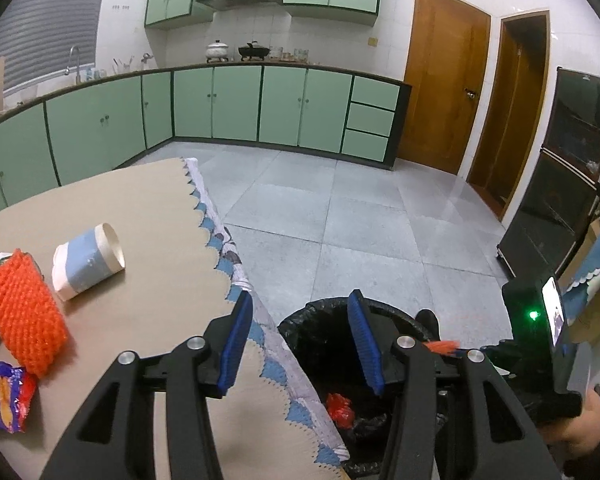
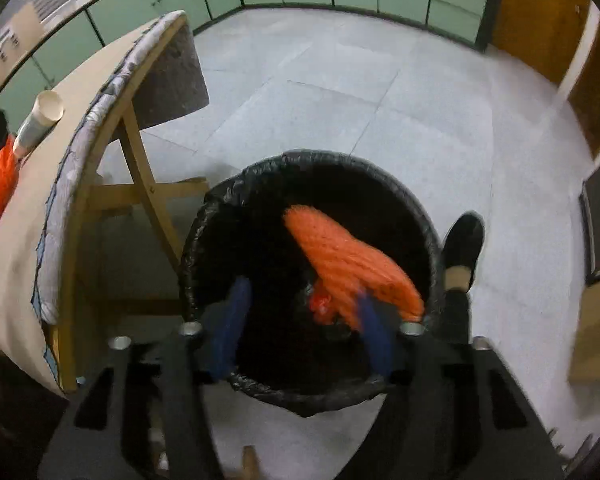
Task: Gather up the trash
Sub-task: 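Carry both items over the black bin and open both grippers to drop them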
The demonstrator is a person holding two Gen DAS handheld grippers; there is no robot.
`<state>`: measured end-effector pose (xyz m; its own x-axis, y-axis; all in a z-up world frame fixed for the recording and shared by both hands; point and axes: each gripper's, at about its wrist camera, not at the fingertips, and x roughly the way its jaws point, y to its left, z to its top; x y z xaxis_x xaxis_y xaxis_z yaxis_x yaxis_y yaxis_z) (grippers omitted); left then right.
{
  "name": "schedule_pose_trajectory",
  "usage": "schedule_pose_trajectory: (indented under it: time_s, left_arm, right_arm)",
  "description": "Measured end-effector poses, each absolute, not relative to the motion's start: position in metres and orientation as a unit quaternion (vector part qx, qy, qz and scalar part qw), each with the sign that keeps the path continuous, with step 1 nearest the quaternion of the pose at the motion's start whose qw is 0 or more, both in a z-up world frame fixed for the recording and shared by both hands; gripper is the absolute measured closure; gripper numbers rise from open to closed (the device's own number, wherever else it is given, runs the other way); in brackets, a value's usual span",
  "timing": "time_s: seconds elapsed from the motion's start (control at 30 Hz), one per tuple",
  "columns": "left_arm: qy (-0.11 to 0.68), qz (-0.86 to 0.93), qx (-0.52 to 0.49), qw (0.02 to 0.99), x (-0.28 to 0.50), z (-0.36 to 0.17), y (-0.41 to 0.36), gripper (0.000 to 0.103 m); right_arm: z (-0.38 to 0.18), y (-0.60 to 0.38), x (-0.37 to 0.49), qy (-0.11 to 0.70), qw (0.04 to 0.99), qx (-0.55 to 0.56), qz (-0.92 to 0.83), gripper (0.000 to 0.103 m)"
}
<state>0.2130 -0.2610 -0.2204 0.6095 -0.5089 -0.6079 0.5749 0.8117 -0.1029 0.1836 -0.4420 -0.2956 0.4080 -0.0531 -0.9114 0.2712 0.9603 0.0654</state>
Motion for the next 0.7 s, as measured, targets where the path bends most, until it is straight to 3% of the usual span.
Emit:
schedule_pose_trajectory:
  time_s: [0.1,0.7]
  left_arm:
    - [0.324,-0.303,0.051,0.895,0.215,-0.222,-0.261,0.054]
    - [0.331,-0.289,0.055,0.896,0.205,-0.221,-0.257,0.053]
  right_arm:
    - [-0.289,-0.441,0.186,0.526,0.839,0.100,-0.098,0.046]
    - [-0.212,-0.419,0.156,0.435,0.891,0.092,-0.099,0.046]
